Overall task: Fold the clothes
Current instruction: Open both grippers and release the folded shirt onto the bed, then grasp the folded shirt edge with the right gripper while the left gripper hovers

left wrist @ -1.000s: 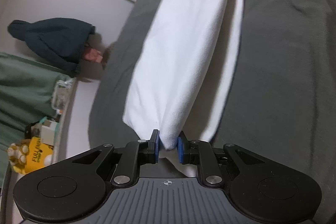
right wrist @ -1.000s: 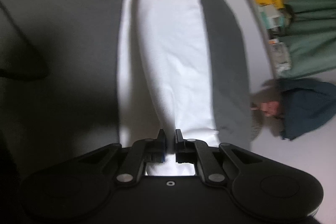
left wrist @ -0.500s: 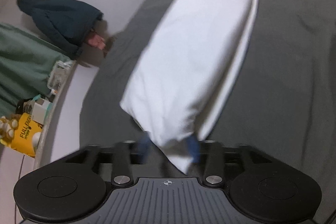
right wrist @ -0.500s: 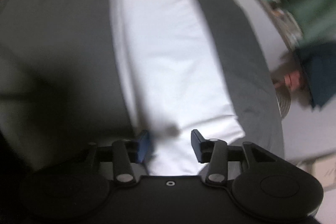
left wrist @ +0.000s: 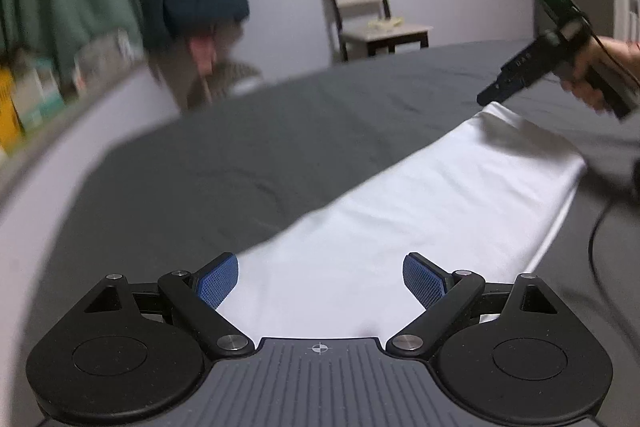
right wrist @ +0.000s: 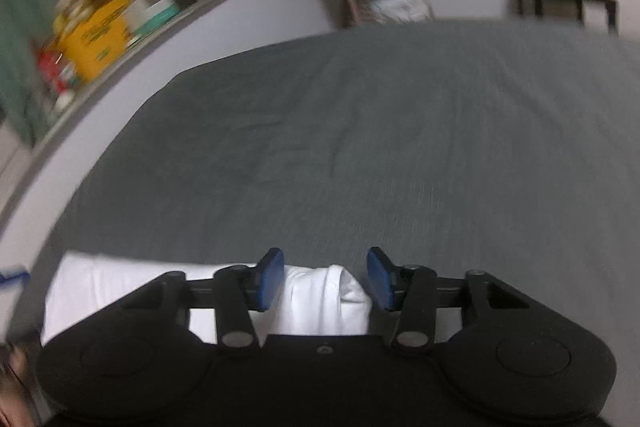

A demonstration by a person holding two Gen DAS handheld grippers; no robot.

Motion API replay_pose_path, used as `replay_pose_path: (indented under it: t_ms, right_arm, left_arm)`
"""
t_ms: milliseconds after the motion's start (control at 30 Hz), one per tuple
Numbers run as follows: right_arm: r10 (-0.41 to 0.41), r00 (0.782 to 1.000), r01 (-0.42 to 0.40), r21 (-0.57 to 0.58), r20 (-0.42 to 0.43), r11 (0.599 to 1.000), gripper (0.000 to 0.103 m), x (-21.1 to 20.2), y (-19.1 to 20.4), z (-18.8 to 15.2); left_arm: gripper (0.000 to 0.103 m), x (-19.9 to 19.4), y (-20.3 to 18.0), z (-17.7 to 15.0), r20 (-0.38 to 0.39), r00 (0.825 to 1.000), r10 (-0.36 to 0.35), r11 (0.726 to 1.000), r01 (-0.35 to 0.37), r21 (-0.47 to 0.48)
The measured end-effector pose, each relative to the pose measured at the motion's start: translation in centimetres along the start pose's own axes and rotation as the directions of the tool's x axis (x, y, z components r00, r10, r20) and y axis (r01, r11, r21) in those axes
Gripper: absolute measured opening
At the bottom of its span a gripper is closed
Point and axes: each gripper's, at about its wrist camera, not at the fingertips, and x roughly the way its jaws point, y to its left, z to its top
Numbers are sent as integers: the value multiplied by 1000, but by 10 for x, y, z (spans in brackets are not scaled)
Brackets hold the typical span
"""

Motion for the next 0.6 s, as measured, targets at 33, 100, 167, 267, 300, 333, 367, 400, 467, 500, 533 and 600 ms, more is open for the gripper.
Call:
replay_pose_path:
  t_ms: [33,100,167,267,300,333,367,400,467,500,533,600]
  right_arm:
    - [6,1000,-6,26,-1,1000,21,4,-3,-3]
    - [34,999,-34,68,-2,997,11,9,-11,-10]
    - [55,998,-55,107,0,993,8,14,-18,-16]
    - [40,999,-40,139,6,990,7,16,-30,-17]
    - [35,999,-36,149,8,988,7,17,-34,-17]
    - [30,1000,-31,160,10,987,7,18,-38,-17]
    - [25,1000,-26,171,12,985,7,19,-42,-17]
    - [20,1000,-22,181,14,983,7,19,-46,-17]
    - [27,1000,-29,197,12,980,7,22,-51,-17]
    - [38,999,-39,207,8,978,9,22,-52,-16]
    - [50,999,-50,214,6,975,16,21,-53,-16]
    - [56,998,-57,201,14,978,32,10,-52,-17]
  left_arm:
    - [91,9,4,-1,-10,1000,-12,999,12,-46]
    - [91,26,12,-7,-25,1000,-15,991,12,-136]
    - [91,41,20,-15,-39,999,-17,976,8,-220]
    - [91,51,22,-31,-71,997,7,971,-24,-236]
    - [91,51,21,-37,-78,997,17,972,-35,-230]
    - [91,52,20,-42,-84,996,27,972,-46,-229]
    - [91,53,20,-45,-87,996,31,969,-51,-244]
    - [91,54,21,-48,-85,996,28,962,-50,-269]
    - [91,55,21,-51,-77,997,28,951,-51,-305]
    - [91,54,19,-49,-66,997,35,950,-54,-307]
    - [91,53,17,-47,-54,998,42,950,-57,-308]
    - [91,50,12,-43,-32,998,55,948,-62,-312]
